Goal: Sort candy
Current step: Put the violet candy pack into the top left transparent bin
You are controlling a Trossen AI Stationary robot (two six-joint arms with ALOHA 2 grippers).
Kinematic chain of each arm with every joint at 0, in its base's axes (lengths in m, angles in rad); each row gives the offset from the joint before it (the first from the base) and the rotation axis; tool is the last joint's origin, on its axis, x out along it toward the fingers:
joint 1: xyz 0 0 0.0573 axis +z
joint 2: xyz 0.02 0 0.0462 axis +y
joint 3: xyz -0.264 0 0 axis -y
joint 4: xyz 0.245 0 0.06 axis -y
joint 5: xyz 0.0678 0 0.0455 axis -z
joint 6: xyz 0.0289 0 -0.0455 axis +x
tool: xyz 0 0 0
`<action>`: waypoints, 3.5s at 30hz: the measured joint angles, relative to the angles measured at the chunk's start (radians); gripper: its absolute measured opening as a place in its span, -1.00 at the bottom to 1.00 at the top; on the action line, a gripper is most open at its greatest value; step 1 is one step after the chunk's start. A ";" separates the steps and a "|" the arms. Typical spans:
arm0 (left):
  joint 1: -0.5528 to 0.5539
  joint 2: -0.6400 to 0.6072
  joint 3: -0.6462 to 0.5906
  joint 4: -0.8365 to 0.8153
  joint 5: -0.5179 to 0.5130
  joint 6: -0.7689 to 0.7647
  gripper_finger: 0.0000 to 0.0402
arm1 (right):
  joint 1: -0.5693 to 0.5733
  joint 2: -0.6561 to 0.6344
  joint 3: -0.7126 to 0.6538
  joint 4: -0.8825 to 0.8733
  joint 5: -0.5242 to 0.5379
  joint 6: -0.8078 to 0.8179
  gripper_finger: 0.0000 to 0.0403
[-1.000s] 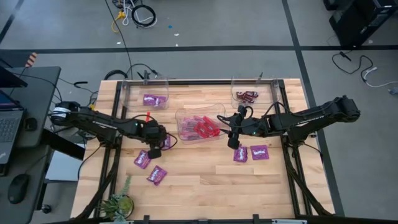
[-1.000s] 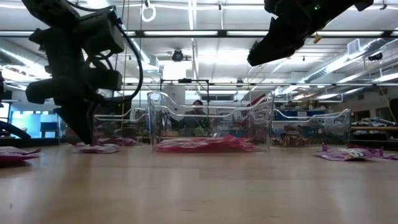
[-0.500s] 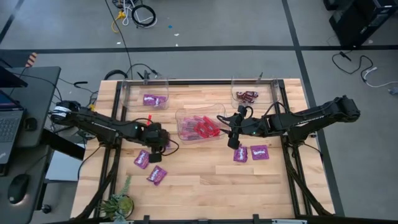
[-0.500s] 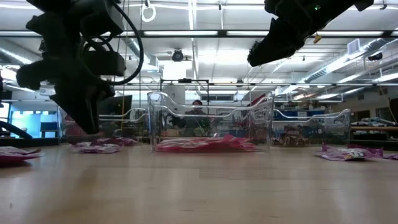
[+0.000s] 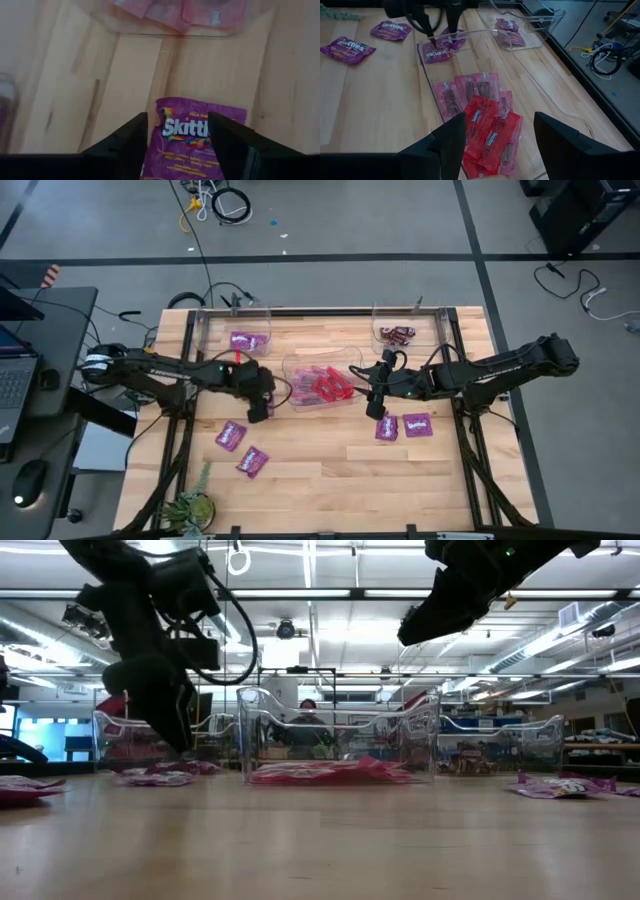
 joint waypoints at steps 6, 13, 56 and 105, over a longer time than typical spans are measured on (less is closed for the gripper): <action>0.085 0.061 0.000 0.037 0.134 0.075 0.05 | 0.000 0.000 0.000 0.000 0.000 -0.003 0.08; 0.097 0.167 0.005 0.040 0.156 0.134 0.05 | 0.000 0.000 0.000 -0.005 0.000 -0.006 0.08; 0.856 0.183 0.379 -0.230 0.004 0.236 -0.93 | 0.000 0.000 0.000 -0.001 0.000 -0.010 0.08; 0.261 -0.333 -0.123 -0.302 0.156 -0.358 -0.50 | 0.001 0.134 -0.106 0.435 -0.066 -0.071 -0.48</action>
